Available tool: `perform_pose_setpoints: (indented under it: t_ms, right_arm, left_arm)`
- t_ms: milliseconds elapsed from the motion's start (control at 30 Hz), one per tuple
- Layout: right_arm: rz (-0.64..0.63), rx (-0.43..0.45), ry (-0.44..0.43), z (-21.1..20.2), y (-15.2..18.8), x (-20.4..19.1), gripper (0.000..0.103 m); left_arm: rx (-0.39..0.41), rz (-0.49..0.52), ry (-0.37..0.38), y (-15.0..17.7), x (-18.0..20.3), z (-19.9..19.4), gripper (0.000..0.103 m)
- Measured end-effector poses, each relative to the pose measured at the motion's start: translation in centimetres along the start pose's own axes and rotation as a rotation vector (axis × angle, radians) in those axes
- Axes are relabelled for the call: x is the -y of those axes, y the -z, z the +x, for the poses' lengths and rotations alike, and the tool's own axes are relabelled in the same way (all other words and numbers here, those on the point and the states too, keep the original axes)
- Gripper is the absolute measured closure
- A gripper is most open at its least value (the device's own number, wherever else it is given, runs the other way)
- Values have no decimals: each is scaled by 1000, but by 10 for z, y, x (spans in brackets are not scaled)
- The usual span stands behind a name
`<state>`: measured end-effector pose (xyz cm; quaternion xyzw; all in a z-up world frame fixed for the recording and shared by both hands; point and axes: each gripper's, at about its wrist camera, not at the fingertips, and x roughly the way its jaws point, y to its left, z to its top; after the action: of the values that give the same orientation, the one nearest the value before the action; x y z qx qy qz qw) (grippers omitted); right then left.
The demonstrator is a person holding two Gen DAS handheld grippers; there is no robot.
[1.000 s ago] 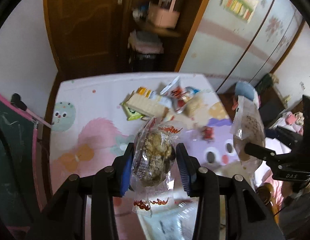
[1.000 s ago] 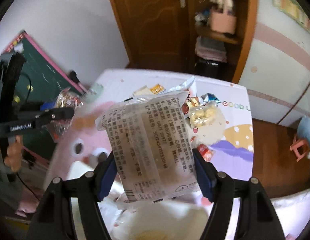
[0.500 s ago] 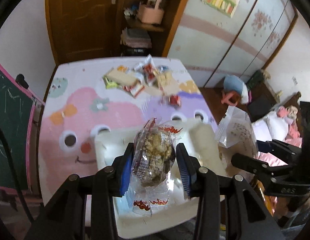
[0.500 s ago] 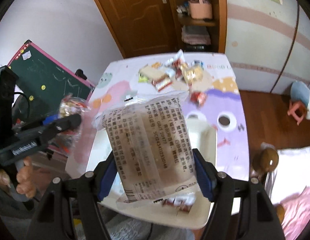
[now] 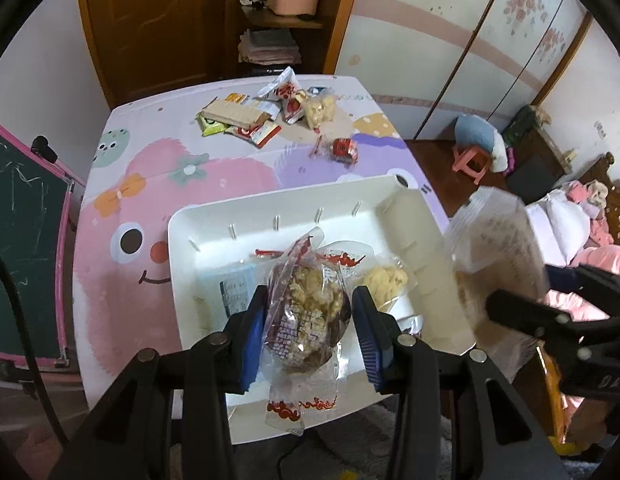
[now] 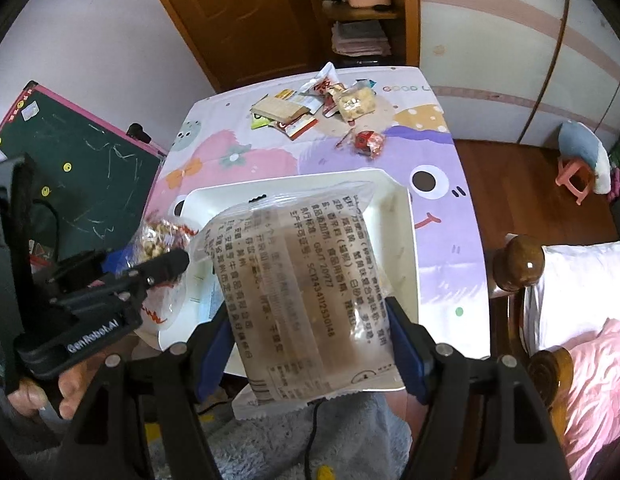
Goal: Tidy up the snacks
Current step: 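Carry both held snacks over the white tray and release them inside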
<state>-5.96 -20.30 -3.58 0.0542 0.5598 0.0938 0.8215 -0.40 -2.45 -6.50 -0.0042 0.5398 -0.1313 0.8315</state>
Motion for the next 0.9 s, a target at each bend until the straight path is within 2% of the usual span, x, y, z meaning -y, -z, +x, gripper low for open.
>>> perform_pose_setpoints:
  t_ms: [167, 233, 300, 333, 367, 467, 667, 900]
  right_arm:
    - [18, -4, 3, -3, -1, 3, 31]
    - [23, -8, -3, -3, -2, 2, 27]
    - [31, -16, -11, -2, -2, 3, 25]
    - [34, -29, -12, 1, -2, 3, 25]
    - [36, -45, -17, 4, -2, 3, 25]
    - [33, -78, -29, 11, 0, 1, 25]
    - [-10, -23, -11, 2, -2, -5, 20]
    - [1, -46, -9, 8, -2, 0, 19]
  left_arm:
    - [-1, 9, -1, 1, 2, -3, 64]
    - [11, 14, -2, 0, 2, -6, 63]
    - [12, 20, -13, 1, 4, -7, 46]
    - [14, 17, -19, 2, 4, -8, 28]
    - [21, 11, -26, 2, 3, -9, 20]
    - [24, -6, -36, 3, 0, -9, 20]
    - [12, -77, -30, 2, -13, -6, 20]
    - [18, -127, -32, -2, -20, -7, 20]
